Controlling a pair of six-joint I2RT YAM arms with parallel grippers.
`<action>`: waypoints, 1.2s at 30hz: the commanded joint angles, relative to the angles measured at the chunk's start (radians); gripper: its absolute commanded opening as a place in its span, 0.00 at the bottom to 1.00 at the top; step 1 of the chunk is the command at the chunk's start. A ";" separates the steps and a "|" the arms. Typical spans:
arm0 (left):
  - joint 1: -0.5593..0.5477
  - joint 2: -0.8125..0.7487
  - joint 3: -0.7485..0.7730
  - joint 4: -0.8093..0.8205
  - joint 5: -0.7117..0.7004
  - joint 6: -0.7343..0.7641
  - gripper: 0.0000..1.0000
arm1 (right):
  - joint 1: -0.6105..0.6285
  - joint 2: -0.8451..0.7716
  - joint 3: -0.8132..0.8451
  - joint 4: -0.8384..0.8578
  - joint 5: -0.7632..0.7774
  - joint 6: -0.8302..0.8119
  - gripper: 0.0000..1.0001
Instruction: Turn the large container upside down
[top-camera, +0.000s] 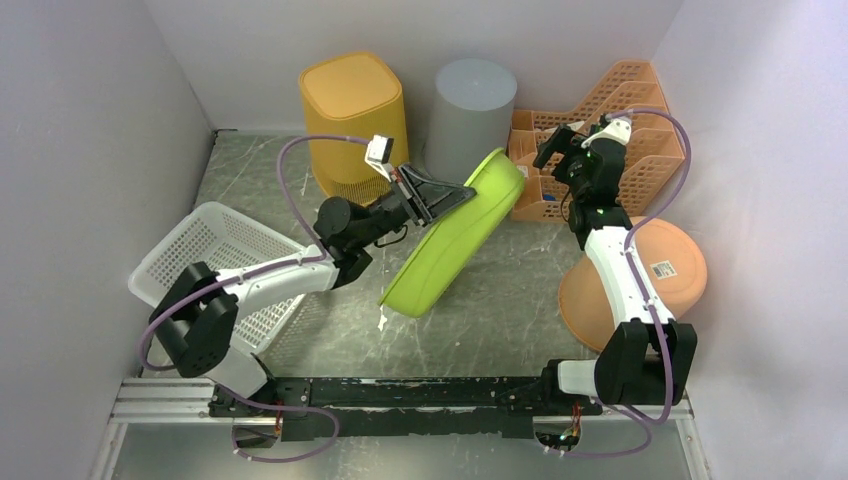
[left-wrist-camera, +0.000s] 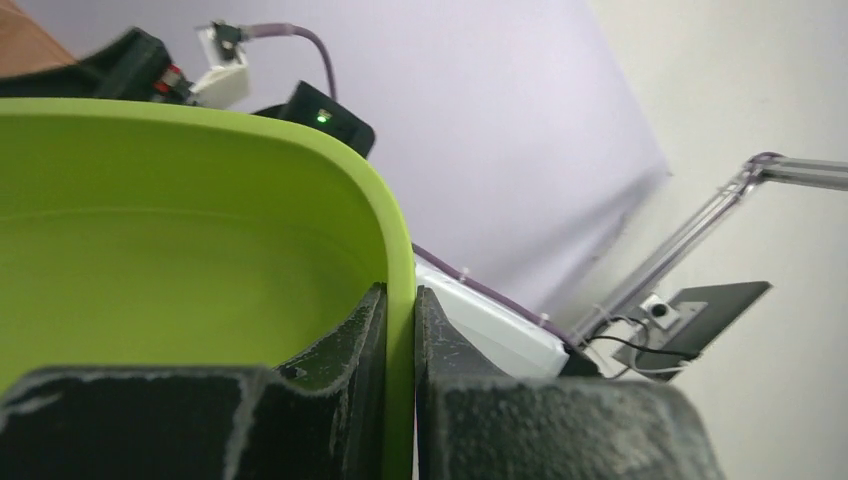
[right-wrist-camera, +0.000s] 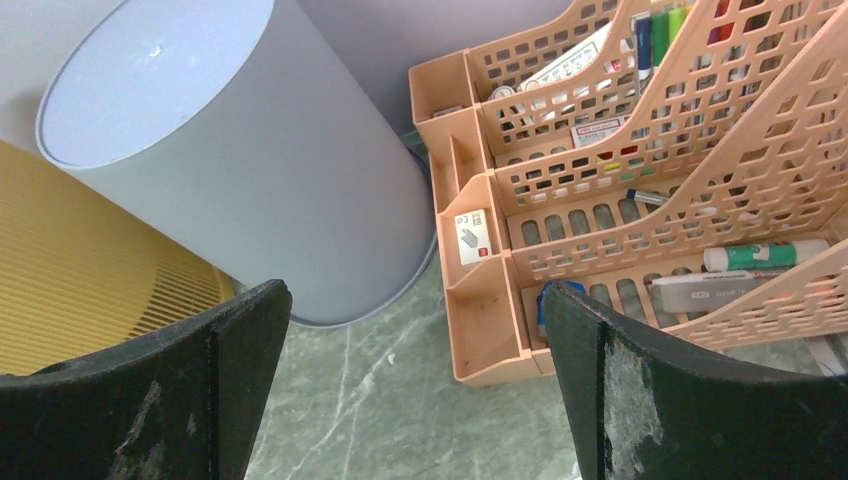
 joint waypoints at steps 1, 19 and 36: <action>-0.003 0.058 -0.008 0.234 0.031 -0.173 0.07 | -0.012 0.012 0.014 0.028 -0.002 0.008 1.00; 0.212 0.258 -0.356 0.595 0.024 -0.414 0.07 | -0.013 0.022 -0.003 0.050 -0.012 0.013 1.00; 0.293 0.189 -0.419 0.168 0.056 -0.095 0.07 | -0.014 0.029 -0.015 0.058 -0.022 0.017 1.00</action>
